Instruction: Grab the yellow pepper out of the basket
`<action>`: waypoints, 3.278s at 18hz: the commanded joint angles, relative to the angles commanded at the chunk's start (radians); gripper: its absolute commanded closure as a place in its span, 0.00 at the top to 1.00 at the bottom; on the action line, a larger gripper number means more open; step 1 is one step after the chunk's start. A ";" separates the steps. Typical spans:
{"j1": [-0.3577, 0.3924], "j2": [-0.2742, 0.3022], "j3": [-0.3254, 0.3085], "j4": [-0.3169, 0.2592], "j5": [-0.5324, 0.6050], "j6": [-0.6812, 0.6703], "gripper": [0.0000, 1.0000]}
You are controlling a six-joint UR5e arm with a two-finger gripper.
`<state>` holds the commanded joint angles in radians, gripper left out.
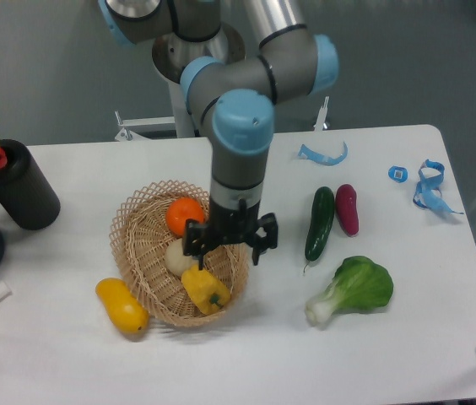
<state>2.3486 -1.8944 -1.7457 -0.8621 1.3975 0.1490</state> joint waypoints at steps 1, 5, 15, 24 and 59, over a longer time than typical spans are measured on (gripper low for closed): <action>-0.017 -0.012 -0.002 0.021 0.006 -0.017 1.00; -0.049 -0.040 -0.003 0.046 0.093 -0.042 1.00; -0.063 -0.106 0.008 0.052 0.124 -0.045 1.00; -0.097 -0.118 0.008 0.051 0.215 -0.048 1.00; -0.040 -0.006 0.078 0.029 0.204 0.447 0.37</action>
<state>2.3084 -1.9007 -1.6675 -0.8330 1.6015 0.5959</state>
